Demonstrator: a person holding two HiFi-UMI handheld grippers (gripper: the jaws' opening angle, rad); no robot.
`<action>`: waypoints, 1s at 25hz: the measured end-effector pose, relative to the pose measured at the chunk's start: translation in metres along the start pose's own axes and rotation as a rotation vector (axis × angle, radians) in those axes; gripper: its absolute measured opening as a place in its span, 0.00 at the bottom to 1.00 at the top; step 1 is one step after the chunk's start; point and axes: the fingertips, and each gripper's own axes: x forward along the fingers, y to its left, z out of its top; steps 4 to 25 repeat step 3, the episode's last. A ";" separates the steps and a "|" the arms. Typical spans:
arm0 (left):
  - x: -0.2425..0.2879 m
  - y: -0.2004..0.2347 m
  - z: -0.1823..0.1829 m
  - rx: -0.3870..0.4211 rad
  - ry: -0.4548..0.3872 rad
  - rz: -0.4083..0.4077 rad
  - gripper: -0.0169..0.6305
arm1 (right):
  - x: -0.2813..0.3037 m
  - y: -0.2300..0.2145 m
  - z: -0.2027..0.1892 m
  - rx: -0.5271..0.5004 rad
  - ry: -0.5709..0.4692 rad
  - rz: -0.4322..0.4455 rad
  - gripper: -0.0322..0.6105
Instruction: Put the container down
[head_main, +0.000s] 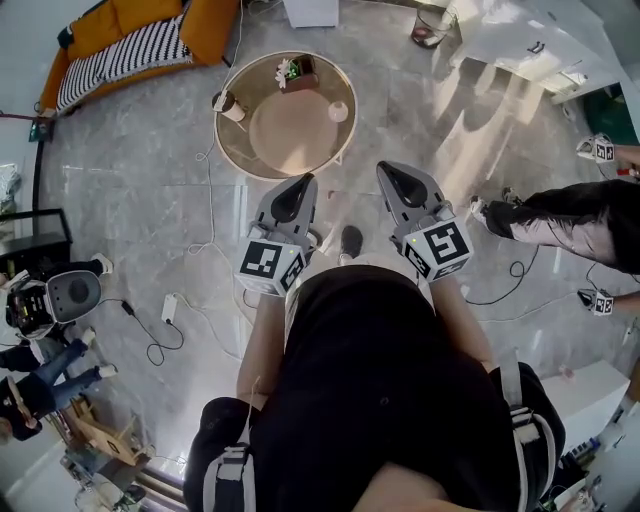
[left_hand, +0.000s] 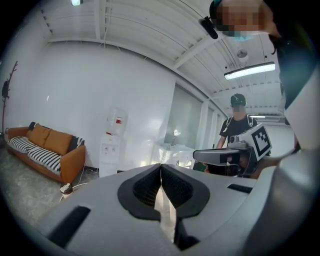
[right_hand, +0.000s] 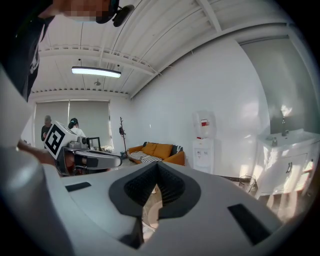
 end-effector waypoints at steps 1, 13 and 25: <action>-0.001 -0.001 -0.001 0.000 0.001 0.000 0.06 | -0.001 0.001 -0.001 0.000 0.000 0.000 0.05; -0.004 -0.004 -0.002 0.000 0.005 0.000 0.06 | -0.004 0.004 -0.002 0.002 0.002 0.002 0.05; -0.004 -0.004 -0.002 0.000 0.005 0.000 0.06 | -0.004 0.004 -0.002 0.002 0.002 0.002 0.05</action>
